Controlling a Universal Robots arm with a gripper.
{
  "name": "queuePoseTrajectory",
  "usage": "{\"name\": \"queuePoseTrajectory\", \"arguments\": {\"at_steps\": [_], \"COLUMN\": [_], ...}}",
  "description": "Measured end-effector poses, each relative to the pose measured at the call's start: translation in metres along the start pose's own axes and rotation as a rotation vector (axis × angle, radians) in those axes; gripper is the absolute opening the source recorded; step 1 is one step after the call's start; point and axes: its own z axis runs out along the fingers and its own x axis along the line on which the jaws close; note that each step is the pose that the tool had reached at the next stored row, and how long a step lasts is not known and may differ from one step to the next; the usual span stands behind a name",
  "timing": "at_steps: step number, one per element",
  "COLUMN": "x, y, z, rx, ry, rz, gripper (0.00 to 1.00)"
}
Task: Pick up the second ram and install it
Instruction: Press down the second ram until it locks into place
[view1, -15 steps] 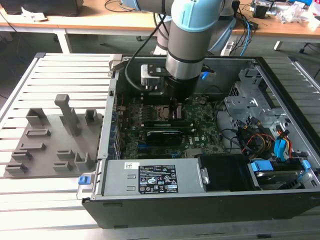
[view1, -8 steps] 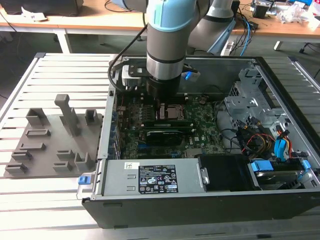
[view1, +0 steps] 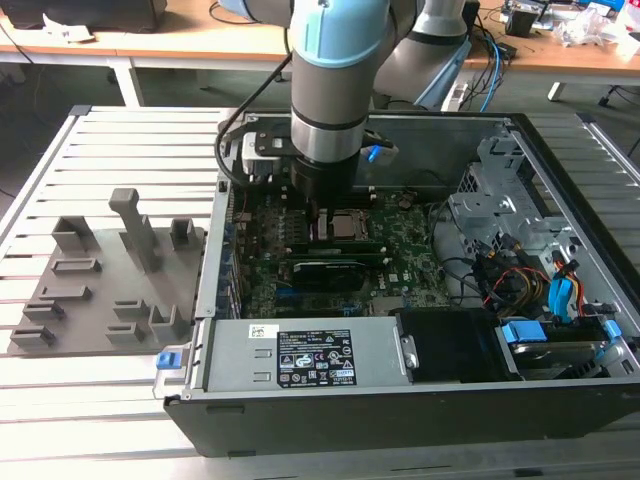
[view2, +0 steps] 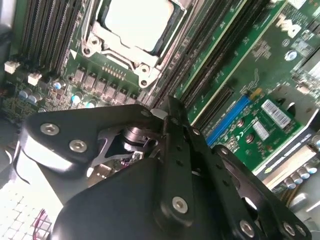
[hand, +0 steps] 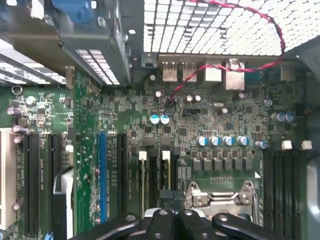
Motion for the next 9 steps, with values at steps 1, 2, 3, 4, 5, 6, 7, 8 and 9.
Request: {"name": "queuePoseTrajectory", "arguments": {"at_steps": [1,2,3,4,5,6,7,8,9], "x": [0.0,0.0001,0.0,0.0,-0.0001,-0.0001,-0.0004,-0.0007,-0.0013], "y": [-0.0013,-0.0037,-0.0093,-0.0156,-0.0215,-0.0301,-0.0316,-0.0323,-0.0326], "z": [-0.002,-0.0027,-0.0028,-0.0029,-0.003,-0.004,-0.0055,-0.0083,-0.0141], "rx": [-0.0013,-0.0024,-0.0055,-0.0094,-0.0128,-0.0178,-0.0183,-0.0184,-0.0186], "ry": [0.0015,0.0019,0.0016,0.0017,0.0017,0.0021,0.002,0.0019,0.002], "rz": [0.0,0.0,0.001,0.001,0.001,0.001,0.001,0.001,0.001], "gripper": [0.11,0.11,0.11,0.11,0.11,0.11,0.11,0.11,0.11]}}
